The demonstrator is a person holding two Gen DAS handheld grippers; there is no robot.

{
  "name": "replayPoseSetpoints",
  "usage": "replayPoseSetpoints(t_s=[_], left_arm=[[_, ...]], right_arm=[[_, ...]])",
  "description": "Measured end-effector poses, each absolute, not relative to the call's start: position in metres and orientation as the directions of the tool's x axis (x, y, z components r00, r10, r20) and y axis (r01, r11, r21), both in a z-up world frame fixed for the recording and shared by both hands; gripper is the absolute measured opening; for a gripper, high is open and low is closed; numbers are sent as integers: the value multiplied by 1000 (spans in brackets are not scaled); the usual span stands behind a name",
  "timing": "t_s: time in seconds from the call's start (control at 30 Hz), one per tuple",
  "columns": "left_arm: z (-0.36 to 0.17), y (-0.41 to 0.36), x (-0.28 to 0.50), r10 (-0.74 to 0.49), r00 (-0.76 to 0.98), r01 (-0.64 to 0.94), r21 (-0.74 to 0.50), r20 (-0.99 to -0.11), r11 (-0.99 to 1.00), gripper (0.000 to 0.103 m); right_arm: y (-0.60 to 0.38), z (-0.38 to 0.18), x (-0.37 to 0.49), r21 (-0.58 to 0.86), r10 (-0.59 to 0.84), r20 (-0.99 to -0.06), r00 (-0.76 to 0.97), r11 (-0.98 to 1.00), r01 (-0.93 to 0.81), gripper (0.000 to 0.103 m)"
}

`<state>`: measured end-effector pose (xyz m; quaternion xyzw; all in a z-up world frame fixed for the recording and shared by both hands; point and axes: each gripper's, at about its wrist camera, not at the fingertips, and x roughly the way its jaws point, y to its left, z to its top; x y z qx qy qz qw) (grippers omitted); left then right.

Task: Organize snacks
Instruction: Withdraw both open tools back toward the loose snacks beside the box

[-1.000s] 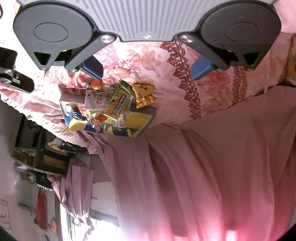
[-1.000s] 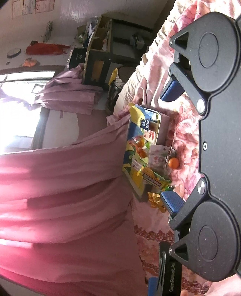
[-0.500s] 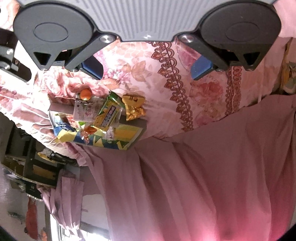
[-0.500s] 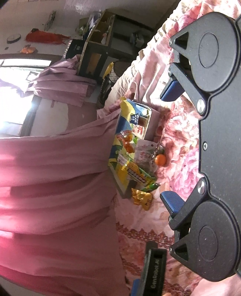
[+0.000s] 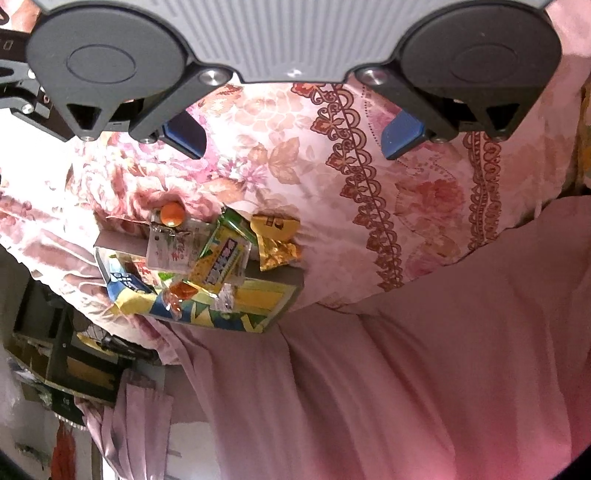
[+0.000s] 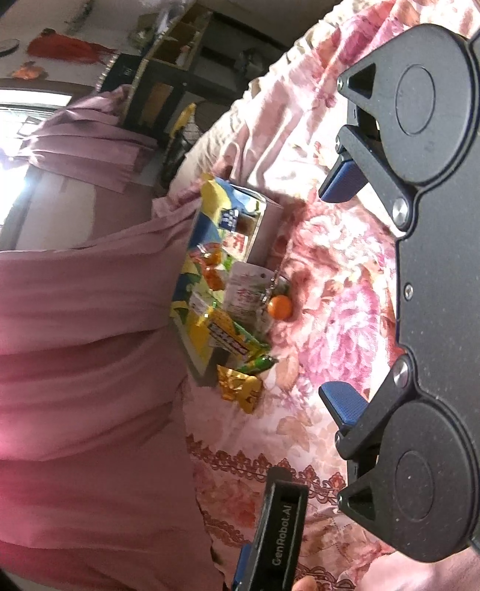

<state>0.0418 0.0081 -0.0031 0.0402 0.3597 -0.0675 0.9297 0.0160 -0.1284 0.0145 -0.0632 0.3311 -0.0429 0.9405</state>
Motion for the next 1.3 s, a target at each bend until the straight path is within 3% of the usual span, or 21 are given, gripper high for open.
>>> replayPoseSetpoints(t_s=[0.63, 0.87, 1.07, 1.3], left_arm=[[-9, -22, 129, -131, 788, 276, 155, -602, 948, 103], [-30, -12, 173, -194, 708, 281, 17, -679, 960, 103], [-59, -5, 199, -138, 638, 237, 23, -757, 971, 103], [-74, 0, 220, -146, 619, 195, -28, -772, 980, 103]], right_arm=[[-138, 8, 91, -261, -102, -600, 793, 962, -74, 102], [-151, -4, 124, -319, -76, -568, 819, 938, -134, 102], [-154, -35, 151, -276, -61, -622, 781, 950, -145, 102], [-147, -63, 165, -156, 26, -707, 707, 969, -191, 95]])
